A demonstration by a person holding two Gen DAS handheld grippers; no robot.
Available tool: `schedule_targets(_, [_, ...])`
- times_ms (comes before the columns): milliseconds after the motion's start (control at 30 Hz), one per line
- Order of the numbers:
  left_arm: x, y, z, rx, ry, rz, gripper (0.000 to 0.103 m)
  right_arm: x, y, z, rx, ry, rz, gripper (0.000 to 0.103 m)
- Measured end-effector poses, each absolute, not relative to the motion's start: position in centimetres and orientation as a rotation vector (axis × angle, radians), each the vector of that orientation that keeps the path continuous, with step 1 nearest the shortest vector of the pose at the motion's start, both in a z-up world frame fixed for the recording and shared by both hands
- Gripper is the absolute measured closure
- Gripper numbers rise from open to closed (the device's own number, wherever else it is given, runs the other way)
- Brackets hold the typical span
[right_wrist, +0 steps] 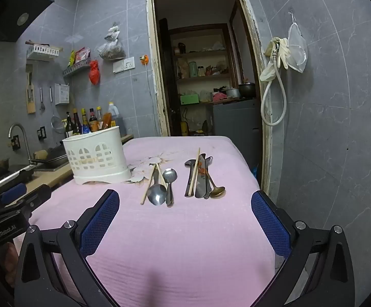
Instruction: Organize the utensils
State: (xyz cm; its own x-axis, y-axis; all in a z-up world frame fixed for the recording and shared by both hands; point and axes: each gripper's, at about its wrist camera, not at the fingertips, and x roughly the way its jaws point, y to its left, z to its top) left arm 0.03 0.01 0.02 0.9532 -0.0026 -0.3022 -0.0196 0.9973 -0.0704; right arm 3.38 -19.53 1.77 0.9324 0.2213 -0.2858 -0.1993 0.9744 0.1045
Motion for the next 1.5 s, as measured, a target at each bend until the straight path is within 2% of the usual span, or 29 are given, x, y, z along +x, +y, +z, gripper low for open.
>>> schedule_targets(1500, [-0.4, 0.5, -0.2, -0.063, 0.296, 0.018, 0.012, 3.4, -19.5, 1.7, 0.081, 0.295, 0.215, 0.0])
